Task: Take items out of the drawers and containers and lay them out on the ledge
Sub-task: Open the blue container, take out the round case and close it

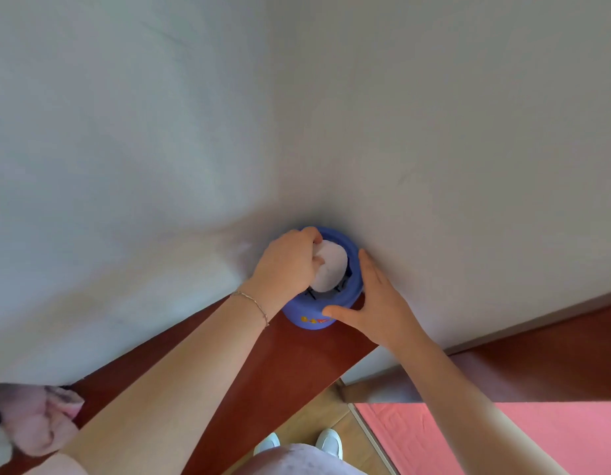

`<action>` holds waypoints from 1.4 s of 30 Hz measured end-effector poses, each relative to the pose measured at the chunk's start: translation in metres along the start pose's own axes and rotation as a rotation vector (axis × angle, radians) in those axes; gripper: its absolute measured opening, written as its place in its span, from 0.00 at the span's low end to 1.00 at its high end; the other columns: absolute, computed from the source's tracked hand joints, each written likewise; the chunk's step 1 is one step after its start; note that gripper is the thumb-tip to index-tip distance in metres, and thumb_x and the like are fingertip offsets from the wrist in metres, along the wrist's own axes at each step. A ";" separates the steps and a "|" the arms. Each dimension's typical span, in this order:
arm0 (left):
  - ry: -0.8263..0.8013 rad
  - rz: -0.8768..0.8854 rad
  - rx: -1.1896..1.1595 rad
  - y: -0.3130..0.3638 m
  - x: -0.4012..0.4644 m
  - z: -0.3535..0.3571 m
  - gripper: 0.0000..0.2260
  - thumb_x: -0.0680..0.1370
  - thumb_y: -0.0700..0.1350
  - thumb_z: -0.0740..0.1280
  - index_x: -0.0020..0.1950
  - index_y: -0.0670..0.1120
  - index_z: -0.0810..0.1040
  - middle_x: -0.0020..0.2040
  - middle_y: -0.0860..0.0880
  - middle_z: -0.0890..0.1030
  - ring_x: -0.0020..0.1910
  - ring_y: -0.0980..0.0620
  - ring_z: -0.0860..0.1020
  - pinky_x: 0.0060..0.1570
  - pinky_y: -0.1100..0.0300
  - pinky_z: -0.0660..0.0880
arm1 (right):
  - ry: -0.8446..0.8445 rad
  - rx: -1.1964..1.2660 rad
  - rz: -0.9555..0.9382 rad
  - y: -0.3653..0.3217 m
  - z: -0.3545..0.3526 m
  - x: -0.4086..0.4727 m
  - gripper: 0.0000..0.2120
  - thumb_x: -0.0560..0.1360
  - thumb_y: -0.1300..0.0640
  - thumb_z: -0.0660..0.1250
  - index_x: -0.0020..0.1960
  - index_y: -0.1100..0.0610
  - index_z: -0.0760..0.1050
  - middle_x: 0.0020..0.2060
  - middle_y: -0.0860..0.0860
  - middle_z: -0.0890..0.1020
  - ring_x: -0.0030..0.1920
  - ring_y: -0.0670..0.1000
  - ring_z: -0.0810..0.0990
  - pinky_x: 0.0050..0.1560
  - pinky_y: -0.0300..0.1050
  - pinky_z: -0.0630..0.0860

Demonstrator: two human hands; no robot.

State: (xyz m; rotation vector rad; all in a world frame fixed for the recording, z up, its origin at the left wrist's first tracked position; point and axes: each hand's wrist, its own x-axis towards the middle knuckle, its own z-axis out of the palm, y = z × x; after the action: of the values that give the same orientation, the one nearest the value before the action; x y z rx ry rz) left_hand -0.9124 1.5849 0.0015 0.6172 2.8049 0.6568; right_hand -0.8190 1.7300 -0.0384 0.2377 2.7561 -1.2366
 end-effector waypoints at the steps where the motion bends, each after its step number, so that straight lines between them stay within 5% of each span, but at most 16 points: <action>1: 0.039 -0.008 -0.052 -0.002 -0.004 -0.006 0.16 0.76 0.45 0.65 0.64 0.46 0.72 0.57 0.45 0.78 0.55 0.45 0.76 0.51 0.55 0.70 | -0.005 0.002 0.005 0.001 0.000 0.001 0.53 0.63 0.39 0.74 0.77 0.50 0.46 0.75 0.42 0.54 0.73 0.41 0.56 0.71 0.41 0.59; 4: 0.154 -0.061 -0.303 -0.010 -0.021 -0.025 0.15 0.75 0.43 0.66 0.62 0.47 0.75 0.55 0.49 0.79 0.52 0.49 0.77 0.51 0.60 0.72 | -0.012 -0.015 0.011 0.002 0.001 0.001 0.55 0.61 0.33 0.72 0.77 0.50 0.47 0.76 0.45 0.55 0.74 0.44 0.56 0.72 0.49 0.61; 7: 0.251 -0.188 -0.563 -0.028 -0.047 -0.039 0.13 0.74 0.42 0.68 0.58 0.49 0.77 0.47 0.53 0.79 0.41 0.59 0.77 0.40 0.76 0.70 | -0.004 -0.016 0.006 0.003 0.001 0.001 0.53 0.63 0.39 0.73 0.77 0.52 0.46 0.76 0.45 0.54 0.74 0.43 0.55 0.70 0.38 0.55; 12: 0.275 -0.435 -1.016 -0.071 -0.109 -0.047 0.10 0.75 0.38 0.67 0.55 0.47 0.78 0.50 0.44 0.81 0.49 0.49 0.81 0.53 0.56 0.78 | 0.003 -0.023 -0.018 0.007 0.003 0.003 0.49 0.65 0.48 0.76 0.76 0.54 0.50 0.75 0.47 0.57 0.73 0.45 0.58 0.67 0.35 0.54; 20: 0.420 -0.778 -1.167 -0.141 -0.196 -0.019 0.08 0.76 0.35 0.66 0.52 0.44 0.78 0.49 0.43 0.81 0.47 0.51 0.80 0.48 0.60 0.78 | 0.017 -0.056 -0.061 0.018 0.002 0.010 0.57 0.54 0.26 0.69 0.74 0.51 0.54 0.71 0.48 0.67 0.70 0.49 0.66 0.69 0.56 0.65; 26: 0.504 -0.959 -1.048 -0.182 -0.240 -0.001 0.10 0.76 0.37 0.65 0.57 0.41 0.76 0.51 0.44 0.79 0.52 0.49 0.77 0.45 0.64 0.76 | 0.046 -0.055 -0.152 0.009 0.003 0.010 0.48 0.55 0.29 0.68 0.70 0.48 0.61 0.65 0.49 0.72 0.65 0.51 0.71 0.63 0.49 0.68; 32: 0.466 -1.068 -0.903 -0.207 -0.261 0.018 0.12 0.76 0.39 0.65 0.59 0.43 0.77 0.53 0.43 0.79 0.52 0.48 0.77 0.52 0.54 0.77 | 0.029 -0.034 -0.160 0.004 0.002 0.006 0.41 0.56 0.32 0.68 0.66 0.44 0.63 0.63 0.48 0.73 0.63 0.51 0.72 0.63 0.53 0.69; 36: 0.429 -1.059 -0.742 -0.209 -0.261 0.028 0.11 0.75 0.43 0.64 0.57 0.47 0.79 0.49 0.48 0.80 0.52 0.47 0.77 0.56 0.45 0.75 | 0.017 -0.071 -0.141 0.010 0.000 0.008 0.48 0.55 0.27 0.67 0.69 0.49 0.62 0.64 0.49 0.73 0.64 0.52 0.72 0.64 0.56 0.69; 42: 0.457 -0.984 -0.444 -0.200 -0.255 0.042 0.12 0.77 0.40 0.61 0.57 0.44 0.78 0.45 0.49 0.78 0.41 0.53 0.74 0.33 0.63 0.65 | 0.019 -0.079 -0.147 0.008 0.000 0.007 0.47 0.56 0.29 0.67 0.68 0.51 0.63 0.63 0.50 0.73 0.63 0.52 0.72 0.63 0.55 0.70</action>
State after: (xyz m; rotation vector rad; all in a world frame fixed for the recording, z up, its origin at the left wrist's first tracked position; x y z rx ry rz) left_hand -0.7430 1.3258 -0.1045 -1.0354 2.6640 1.1856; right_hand -0.8246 1.7360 -0.0452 0.0404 2.8767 -1.1586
